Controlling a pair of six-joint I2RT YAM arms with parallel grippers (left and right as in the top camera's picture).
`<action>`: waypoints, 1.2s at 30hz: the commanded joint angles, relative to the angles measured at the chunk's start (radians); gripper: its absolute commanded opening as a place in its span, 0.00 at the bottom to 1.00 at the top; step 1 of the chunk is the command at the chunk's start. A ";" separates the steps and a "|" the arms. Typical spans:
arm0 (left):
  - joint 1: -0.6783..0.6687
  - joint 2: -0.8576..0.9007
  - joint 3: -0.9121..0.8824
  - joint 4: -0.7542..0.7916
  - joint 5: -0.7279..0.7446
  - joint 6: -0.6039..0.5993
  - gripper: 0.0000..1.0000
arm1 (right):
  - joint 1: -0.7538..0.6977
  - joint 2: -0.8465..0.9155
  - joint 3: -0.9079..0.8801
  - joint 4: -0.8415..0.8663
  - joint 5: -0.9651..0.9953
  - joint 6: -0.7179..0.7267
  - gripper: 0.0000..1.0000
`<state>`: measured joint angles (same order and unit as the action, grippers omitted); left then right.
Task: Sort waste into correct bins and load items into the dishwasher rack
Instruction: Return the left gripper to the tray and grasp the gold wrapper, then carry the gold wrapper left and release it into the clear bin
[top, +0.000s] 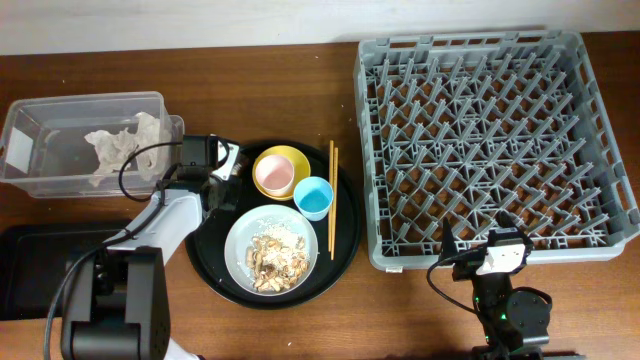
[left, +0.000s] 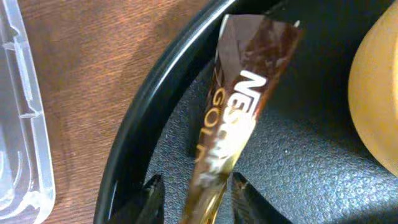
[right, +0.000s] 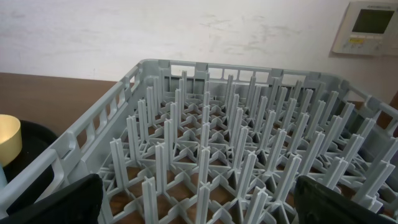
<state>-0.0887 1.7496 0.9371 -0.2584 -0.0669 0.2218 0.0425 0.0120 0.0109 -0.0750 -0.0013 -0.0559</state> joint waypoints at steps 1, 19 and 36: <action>-0.002 0.000 0.000 0.005 -0.009 0.003 0.14 | -0.005 -0.006 -0.005 -0.006 0.005 0.000 0.99; 0.316 -0.251 0.031 0.425 -0.009 -0.498 0.01 | -0.005 -0.006 -0.005 -0.006 0.005 0.000 0.98; 0.385 -0.693 0.031 -0.350 0.542 -0.498 0.99 | -0.005 -0.006 -0.005 -0.006 0.005 0.000 0.98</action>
<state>0.2943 1.0817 0.9768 -0.4942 0.3595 -0.2787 0.0425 0.0120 0.0109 -0.0750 -0.0017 -0.0559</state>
